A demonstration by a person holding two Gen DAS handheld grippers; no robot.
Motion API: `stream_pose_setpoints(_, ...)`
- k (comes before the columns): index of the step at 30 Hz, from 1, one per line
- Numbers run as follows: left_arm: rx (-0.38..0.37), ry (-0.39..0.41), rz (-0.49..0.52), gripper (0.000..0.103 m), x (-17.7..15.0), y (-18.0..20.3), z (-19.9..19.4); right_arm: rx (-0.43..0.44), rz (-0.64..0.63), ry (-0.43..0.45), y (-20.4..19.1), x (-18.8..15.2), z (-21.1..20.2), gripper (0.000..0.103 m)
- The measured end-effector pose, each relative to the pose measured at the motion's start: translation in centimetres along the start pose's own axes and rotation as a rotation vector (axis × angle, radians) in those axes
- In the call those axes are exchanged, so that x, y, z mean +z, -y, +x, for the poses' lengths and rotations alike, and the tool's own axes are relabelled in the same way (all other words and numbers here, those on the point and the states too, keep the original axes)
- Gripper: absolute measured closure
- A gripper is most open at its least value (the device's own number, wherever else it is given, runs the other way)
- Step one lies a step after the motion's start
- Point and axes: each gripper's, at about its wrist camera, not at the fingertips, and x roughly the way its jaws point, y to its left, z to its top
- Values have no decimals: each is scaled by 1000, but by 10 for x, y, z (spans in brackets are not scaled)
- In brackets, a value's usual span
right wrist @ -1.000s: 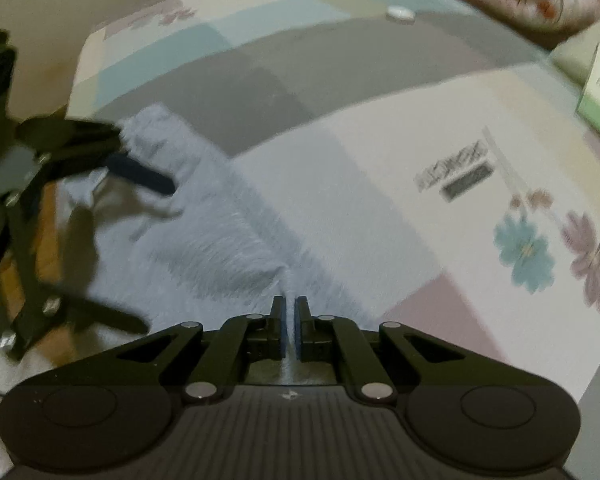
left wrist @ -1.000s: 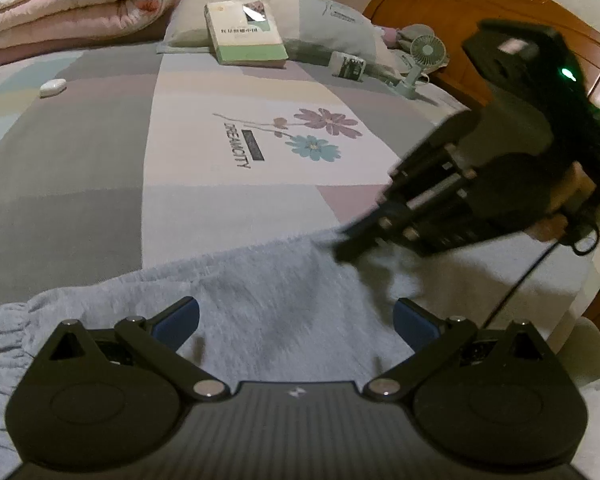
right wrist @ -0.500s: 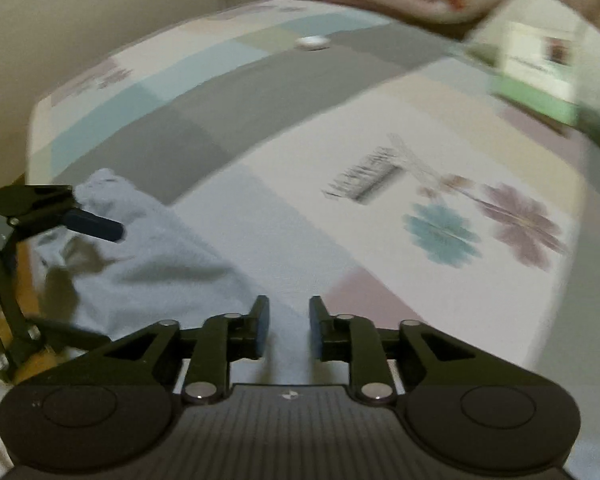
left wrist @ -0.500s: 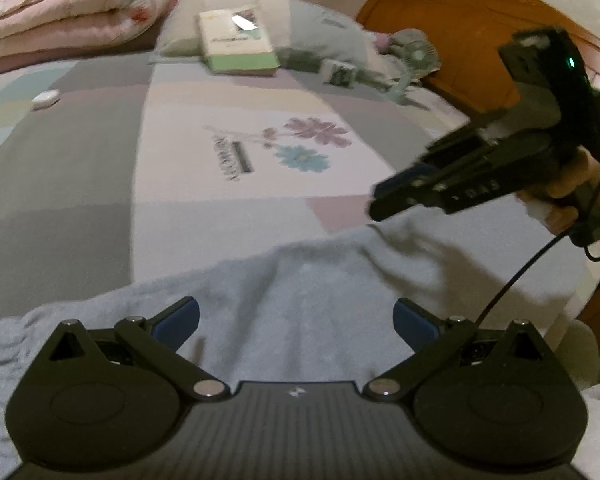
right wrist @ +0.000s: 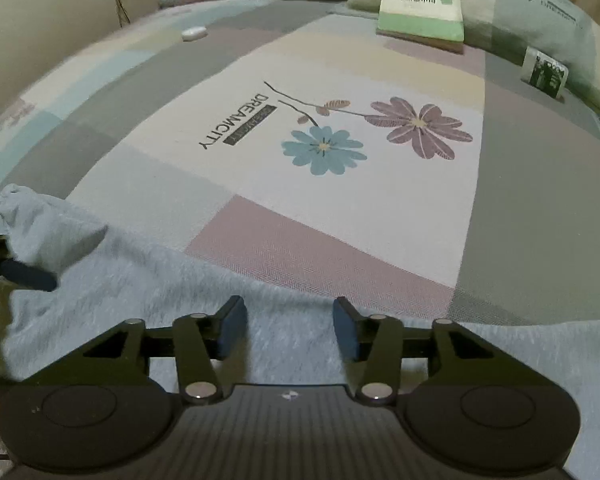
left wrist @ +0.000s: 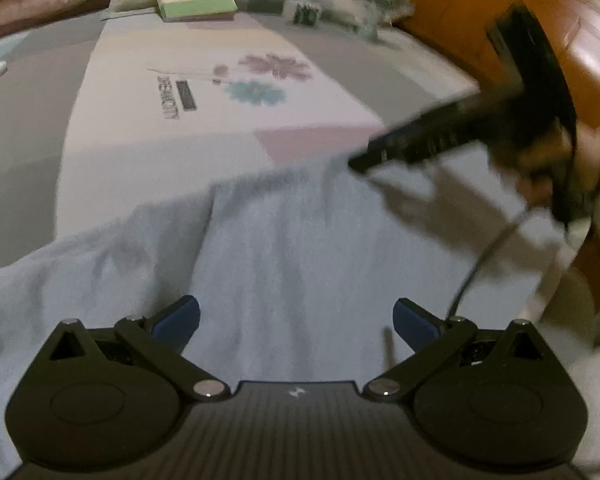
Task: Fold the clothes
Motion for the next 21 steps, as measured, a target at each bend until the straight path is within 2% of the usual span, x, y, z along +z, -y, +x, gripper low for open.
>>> stream_pose_setpoints(4,70,-22,80,1,-8,12,-14,-5,-49,2,-5,-12,-26,46)
stream_pose_setpoints(6,79,16,94,1,-2,18,-18,-14,-69,11,-6,-27,-49,33)
stream_pose_setpoints(10,60,66,149,1,4,34,-21,-67,-72,-7,-3,-70,-88,27)
stream_pose_setpoints(12,11,93,203,1,-1,47,-18,-104,-48,-17,0,-93,-98,25)
stream_pose_setpoints(14,-22,85,218,1,-6,57,-12,-136,-1,-29,4,-112,-97,25)
stream_pose_setpoints(16,-35,46,188,1,-11,60,0,-146,58,-38,9,-130,-94,25)
stream_pose_setpoints(18,-27,-8,123,1,-19,58,7,-155,88,-23,10,-146,-94,19)
stream_pose_setpoints(21,-35,-4,101,1,-32,55,-5,-158,96,-1,7,-159,-99,12)
